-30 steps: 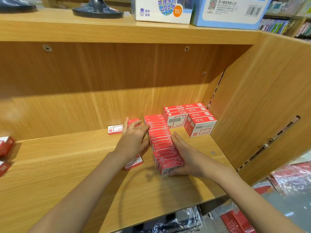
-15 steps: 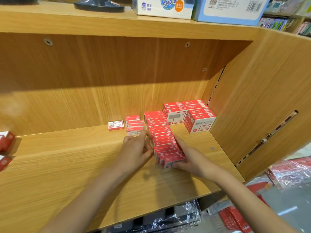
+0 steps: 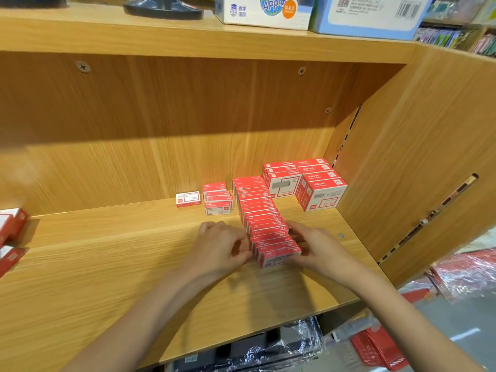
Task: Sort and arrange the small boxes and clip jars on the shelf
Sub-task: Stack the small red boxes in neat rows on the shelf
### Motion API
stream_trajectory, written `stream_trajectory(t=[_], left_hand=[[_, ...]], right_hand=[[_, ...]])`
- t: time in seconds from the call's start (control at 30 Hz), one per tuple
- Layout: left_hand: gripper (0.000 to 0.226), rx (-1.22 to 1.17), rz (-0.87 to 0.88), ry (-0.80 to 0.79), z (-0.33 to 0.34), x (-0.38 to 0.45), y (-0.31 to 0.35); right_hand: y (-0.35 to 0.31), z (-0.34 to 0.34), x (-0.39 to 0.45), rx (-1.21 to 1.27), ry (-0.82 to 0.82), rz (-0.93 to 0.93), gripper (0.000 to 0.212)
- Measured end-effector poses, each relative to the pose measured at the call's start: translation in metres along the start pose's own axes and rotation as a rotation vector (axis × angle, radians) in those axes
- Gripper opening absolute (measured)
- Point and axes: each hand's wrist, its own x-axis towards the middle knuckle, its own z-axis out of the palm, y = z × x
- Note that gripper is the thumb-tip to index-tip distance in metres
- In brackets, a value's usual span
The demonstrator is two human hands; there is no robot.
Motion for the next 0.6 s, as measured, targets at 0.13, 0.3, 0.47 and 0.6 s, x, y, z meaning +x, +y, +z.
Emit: stream_trajectory(t=[0.13, 0.3, 0.47, 0.6], left_hand=[[0.011, 0.041, 0.043, -0.039, 0.006, 0.007, 0.005], [0.011, 0.021, 0.042, -0.010, 0.008, 0.005, 0.005], [0.021, 0.067, 0.053, -0.078, 0.008, 0.002, 0.005], [0.026, 0.069, 0.060, -0.043, 0.008, 0.001, 0.003]], right_hand=[[0.000, 0.002, 0.004, -0.081, 0.003, 0.015, 0.058], [-0.002, 0.005, 0.004, -0.072, 0.017, 0.063, 0.058], [-0.004, 0.010, -0.002, -0.087, 0.054, 0.031, 0.053], [-0.011, 0.001, -0.002, -0.062, 0.009, 0.018, 0.057]])
